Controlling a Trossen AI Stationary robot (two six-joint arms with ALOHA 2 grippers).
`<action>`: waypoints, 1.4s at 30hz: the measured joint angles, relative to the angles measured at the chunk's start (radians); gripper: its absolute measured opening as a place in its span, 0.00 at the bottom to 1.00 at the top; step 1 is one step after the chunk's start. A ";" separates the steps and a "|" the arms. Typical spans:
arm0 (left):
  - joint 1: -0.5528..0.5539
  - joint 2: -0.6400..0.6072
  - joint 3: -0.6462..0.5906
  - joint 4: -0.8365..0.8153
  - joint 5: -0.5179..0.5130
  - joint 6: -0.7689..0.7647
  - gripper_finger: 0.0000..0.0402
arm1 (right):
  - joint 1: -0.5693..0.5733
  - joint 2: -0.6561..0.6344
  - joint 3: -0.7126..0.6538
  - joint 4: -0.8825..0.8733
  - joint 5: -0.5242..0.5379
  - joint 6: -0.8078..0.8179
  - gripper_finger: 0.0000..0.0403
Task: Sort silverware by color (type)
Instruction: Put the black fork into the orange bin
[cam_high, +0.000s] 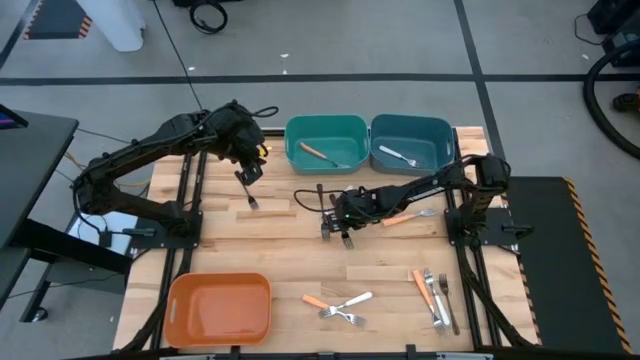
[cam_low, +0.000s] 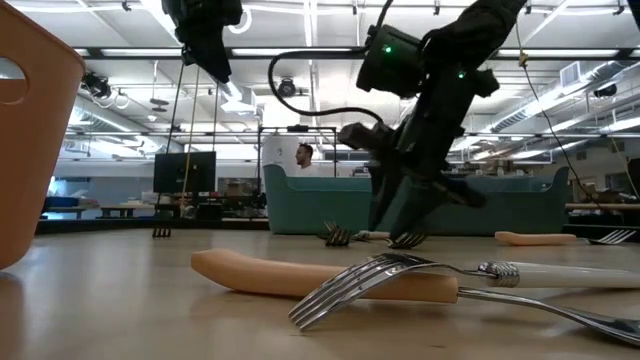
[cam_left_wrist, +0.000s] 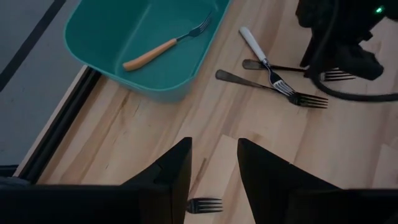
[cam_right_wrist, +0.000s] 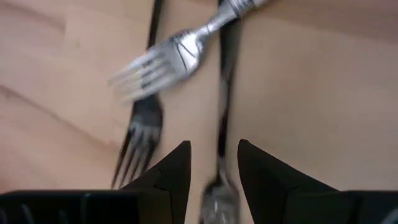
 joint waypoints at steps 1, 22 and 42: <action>0.000 0.000 0.000 0.000 0.000 0.000 0.35 | -0.002 0.003 0.003 -0.008 0.013 -0.002 0.34; 0.002 0.000 0.000 0.018 -0.001 0.016 0.35 | -0.011 0.076 0.092 -0.304 0.009 -0.039 0.19; 0.002 0.000 0.000 0.020 -0.001 0.027 0.35 | -0.025 0.066 0.207 -0.466 -0.208 -0.296 0.02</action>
